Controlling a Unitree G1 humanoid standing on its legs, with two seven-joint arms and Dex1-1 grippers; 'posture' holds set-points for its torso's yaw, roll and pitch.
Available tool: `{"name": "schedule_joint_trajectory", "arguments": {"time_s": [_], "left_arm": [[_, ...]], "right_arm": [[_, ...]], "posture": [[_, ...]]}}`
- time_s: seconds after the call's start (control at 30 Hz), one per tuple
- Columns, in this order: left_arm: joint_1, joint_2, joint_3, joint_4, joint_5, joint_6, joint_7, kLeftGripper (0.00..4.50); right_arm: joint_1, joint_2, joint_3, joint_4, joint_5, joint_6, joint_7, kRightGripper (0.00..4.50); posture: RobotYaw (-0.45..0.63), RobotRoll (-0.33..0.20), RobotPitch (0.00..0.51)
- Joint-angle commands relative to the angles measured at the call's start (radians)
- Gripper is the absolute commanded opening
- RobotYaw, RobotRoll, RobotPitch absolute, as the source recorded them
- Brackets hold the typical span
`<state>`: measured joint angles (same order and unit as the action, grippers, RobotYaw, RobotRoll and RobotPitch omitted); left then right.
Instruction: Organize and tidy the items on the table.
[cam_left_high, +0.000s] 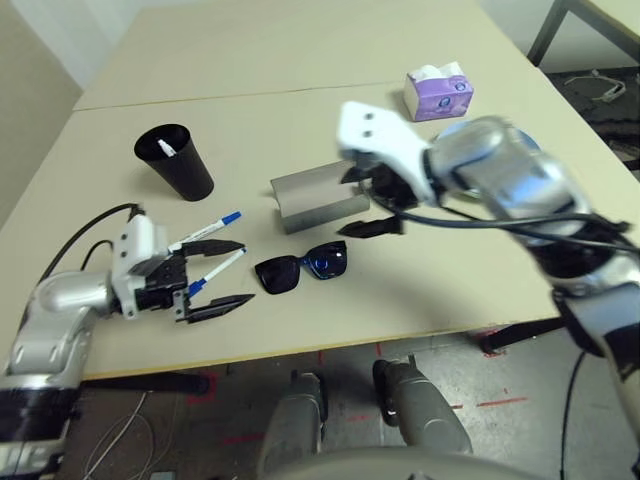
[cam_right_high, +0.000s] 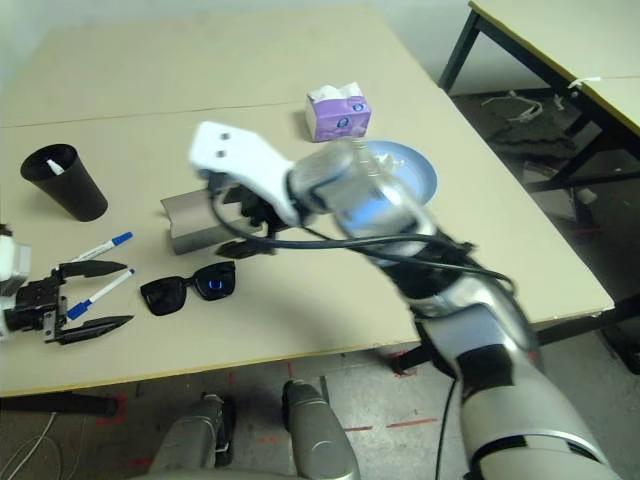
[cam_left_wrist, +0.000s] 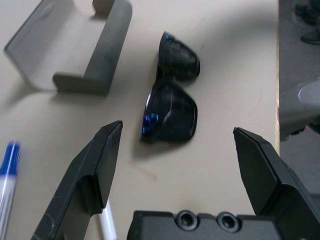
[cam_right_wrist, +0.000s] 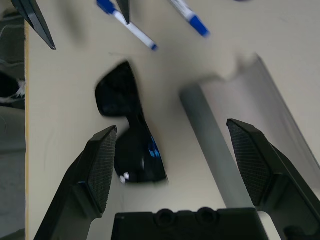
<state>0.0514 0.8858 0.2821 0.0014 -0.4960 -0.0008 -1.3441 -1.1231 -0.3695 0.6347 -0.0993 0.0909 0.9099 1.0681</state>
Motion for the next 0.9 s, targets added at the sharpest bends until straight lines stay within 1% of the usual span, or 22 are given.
{"name": "schedule_joint_trajectory", "arguments": {"time_s": [0.03,0.2,0.33,0.43,0.6,0.8,0.9], "left_arm": [[0.028,0.007,0.031,-0.021,-0.003,-0.007,0.005,4.5],[0.04,-0.001,0.031,-0.045,-0.004,-0.004,0.023,4.5],[0.034,-0.002,0.022,-0.046,-0.001,-0.004,0.028,4.5],[0.008,-0.003,0.008,-0.033,0.002,-0.005,0.029,4.5],[-0.009,-0.008,-0.007,-0.026,0.01,-0.008,0.028,4.5],[-0.016,-0.014,-0.022,-0.012,0.021,-0.02,0.027,4.5],[-0.019,-0.018,-0.028,-0.014,0.023,-0.021,0.032,4.5]], "right_arm": [[-0.013,0.045,0.055,0.052,-0.04,-0.046,-0.019,4.48],[0.034,0.111,0.123,0.151,-0.097,-0.135,-0.042,4.48],[0.067,0.123,0.149,0.2,-0.14,-0.184,-0.046,4.48],[0.115,0.115,0.177,0.213,-0.172,-0.206,-0.046,4.48],[0.143,0.111,0.183,0.205,-0.205,-0.209,-0.033,4.48],[0.13,0.132,0.169,0.189,-0.22,-0.195,-0.024,4.48],[0.126,0.128,0.171,0.196,-0.235,-0.204,-0.016,4.48]], "posture": [[-0.09,0.0,0.184],[-0.08,0.0,0.185],[-0.09,0.0,0.184],[-0.09,0.0,0.184],[-0.1,0.0,0.181],[-0.1,0.0,0.18],[-0.1,0.0,0.178]]}}
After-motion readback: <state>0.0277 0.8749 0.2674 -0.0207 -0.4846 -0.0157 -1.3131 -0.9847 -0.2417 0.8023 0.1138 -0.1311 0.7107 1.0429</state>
